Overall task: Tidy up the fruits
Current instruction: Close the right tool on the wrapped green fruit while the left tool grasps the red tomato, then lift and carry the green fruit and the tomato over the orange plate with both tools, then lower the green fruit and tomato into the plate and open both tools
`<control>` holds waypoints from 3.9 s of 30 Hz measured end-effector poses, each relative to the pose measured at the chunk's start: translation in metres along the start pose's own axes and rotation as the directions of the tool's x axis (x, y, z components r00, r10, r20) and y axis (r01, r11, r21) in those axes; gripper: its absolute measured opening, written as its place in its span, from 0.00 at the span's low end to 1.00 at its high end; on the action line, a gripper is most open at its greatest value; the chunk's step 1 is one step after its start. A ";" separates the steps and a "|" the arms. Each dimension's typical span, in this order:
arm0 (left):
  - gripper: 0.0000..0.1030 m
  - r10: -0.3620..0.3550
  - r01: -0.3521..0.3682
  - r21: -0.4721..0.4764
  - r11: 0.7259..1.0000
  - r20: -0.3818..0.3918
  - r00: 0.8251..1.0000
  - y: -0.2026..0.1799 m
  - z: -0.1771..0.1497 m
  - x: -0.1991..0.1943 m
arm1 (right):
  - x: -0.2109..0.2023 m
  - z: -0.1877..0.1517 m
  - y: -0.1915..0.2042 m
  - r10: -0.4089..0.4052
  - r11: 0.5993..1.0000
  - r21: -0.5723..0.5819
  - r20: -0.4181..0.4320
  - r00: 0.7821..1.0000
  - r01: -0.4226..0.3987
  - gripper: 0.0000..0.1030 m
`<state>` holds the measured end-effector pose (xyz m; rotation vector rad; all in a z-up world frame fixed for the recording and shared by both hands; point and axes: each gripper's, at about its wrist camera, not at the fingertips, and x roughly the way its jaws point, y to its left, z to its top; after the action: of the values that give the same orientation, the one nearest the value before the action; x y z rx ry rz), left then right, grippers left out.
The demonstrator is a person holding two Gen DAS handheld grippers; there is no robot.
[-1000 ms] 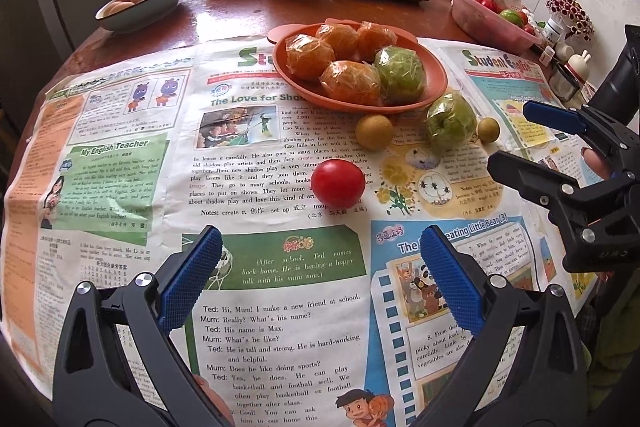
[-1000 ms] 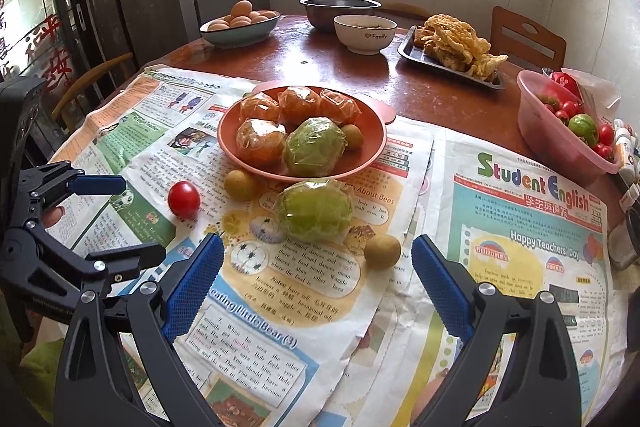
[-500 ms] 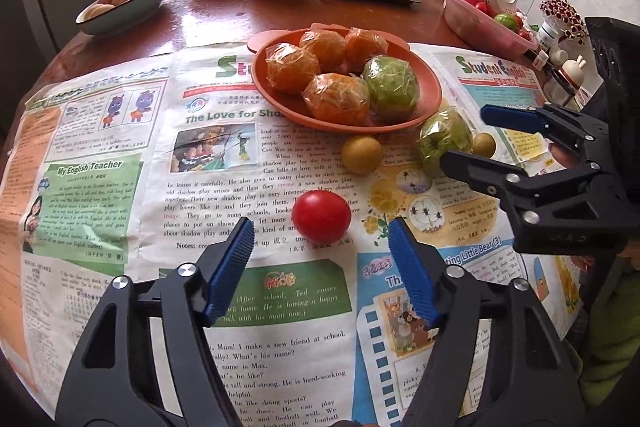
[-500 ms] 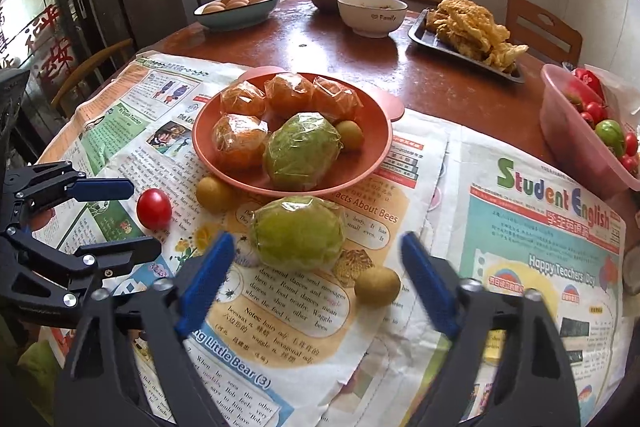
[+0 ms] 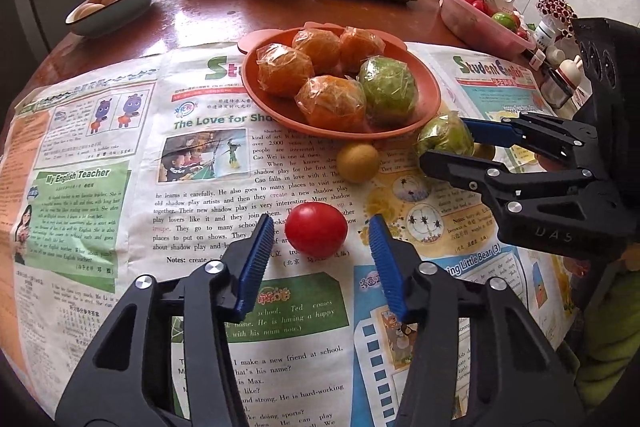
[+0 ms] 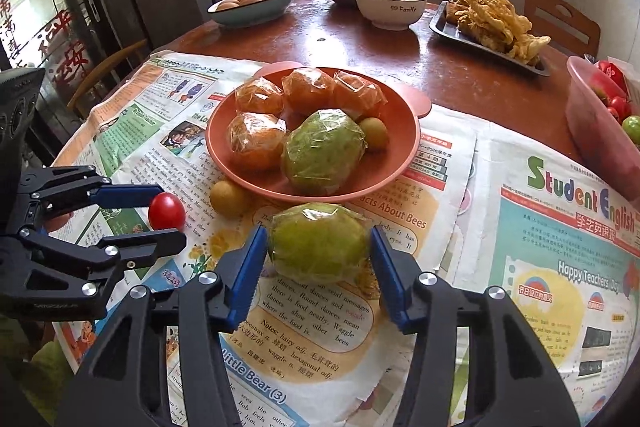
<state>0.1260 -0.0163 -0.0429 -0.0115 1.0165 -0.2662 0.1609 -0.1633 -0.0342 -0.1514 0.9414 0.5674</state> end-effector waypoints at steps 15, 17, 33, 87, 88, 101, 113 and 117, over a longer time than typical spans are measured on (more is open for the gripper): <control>0.22 -0.001 0.001 0.001 1.000 -0.001 1.000 0.000 0.002 0.003 | -0.007 -0.006 -0.002 -0.001 1.000 0.026 0.026 1.000 0.001 0.49; 0.22 -0.002 0.002 0.001 1.000 0.002 1.000 0.001 0.002 0.001 | -0.008 -0.006 -0.003 -0.001 1.000 0.030 0.031 1.000 0.000 0.49; 0.22 0.018 -0.019 0.017 1.000 0.069 0.997 -0.001 0.028 -0.031 | -0.036 0.003 -0.004 -0.002 1.000 0.024 0.096 0.995 0.000 0.49; 0.22 -0.029 0.028 0.060 0.998 0.010 1.000 -0.008 0.114 0.034 | 0.001 0.055 -0.049 0.023 1.000 0.016 0.101 0.995 -0.025 0.48; 0.22 -0.030 0.029 0.058 0.998 0.010 1.000 -0.007 0.115 0.034 | 0.002 0.055 -0.049 0.027 0.999 0.019 0.101 0.994 -0.029 0.48; 0.22 -0.042 0.041 0.054 0.998 0.006 0.999 -0.007 0.116 0.038 | 0.004 0.052 -0.045 0.040 0.999 0.002 0.091 0.995 -0.041 0.50; 0.22 -0.045 0.045 0.056 0.997 0.003 0.999 -0.007 0.117 0.040 | 0.001 0.049 -0.048 0.023 1.000 0.016 0.085 0.996 -0.025 0.57; 0.22 -0.046 0.046 0.054 0.998 0.002 0.999 -0.007 0.117 0.040 | -0.001 0.048 -0.049 0.018 1.000 0.023 0.083 0.996 -0.020 0.59</control>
<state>0.2428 -0.0458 -0.0137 0.0135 1.0069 -0.3350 0.2209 -0.1880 -0.0113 -0.0971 0.8699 0.5762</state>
